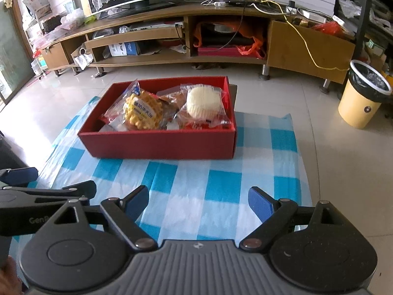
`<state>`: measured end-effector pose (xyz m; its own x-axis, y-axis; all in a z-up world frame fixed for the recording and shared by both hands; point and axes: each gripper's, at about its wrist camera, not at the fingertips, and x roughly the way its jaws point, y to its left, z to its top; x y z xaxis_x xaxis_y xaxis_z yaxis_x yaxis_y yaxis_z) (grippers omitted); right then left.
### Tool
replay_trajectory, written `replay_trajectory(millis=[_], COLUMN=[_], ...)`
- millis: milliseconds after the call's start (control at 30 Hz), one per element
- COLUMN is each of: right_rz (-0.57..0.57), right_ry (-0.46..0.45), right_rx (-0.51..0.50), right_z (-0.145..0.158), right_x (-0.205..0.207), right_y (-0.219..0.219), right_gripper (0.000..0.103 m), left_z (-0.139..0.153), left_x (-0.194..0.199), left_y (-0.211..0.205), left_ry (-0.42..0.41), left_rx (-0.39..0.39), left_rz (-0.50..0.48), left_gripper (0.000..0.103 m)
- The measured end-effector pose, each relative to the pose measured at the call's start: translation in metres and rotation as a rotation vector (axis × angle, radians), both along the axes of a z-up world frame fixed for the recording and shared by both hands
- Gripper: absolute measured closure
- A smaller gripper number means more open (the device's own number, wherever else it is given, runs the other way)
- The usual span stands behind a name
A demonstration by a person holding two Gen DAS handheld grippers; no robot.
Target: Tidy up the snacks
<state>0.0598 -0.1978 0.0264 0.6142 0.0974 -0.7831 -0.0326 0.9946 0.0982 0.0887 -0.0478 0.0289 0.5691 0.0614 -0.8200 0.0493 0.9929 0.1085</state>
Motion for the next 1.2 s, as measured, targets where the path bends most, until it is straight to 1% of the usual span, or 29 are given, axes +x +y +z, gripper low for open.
replay_trajectory(millis=[233, 467, 1200], right_rz=[-0.007, 0.003, 0.010], right_ry=[0.008, 0.010, 0.021], right_rx=[0.010, -0.008, -0.017], right_z=[-0.004, -0.007, -0.010], right_x=[-0.024, -0.038, -0.038], right_y=[0.001, 0.005, 0.006], right_gripper=[0.018, 0.018, 0.018], left_z=[-0.002, -0.005, -0.009], left_x=[-0.022, -0.031, -0.034], left_y=[0.001, 0.003, 0.003], left_ry=[-0.001, 0.007, 0.007], left_rx=[0.014, 0.019, 0.039], left_rz=[-0.016, -0.020, -0.024], left_gripper=[0.001, 0.001, 0.002])
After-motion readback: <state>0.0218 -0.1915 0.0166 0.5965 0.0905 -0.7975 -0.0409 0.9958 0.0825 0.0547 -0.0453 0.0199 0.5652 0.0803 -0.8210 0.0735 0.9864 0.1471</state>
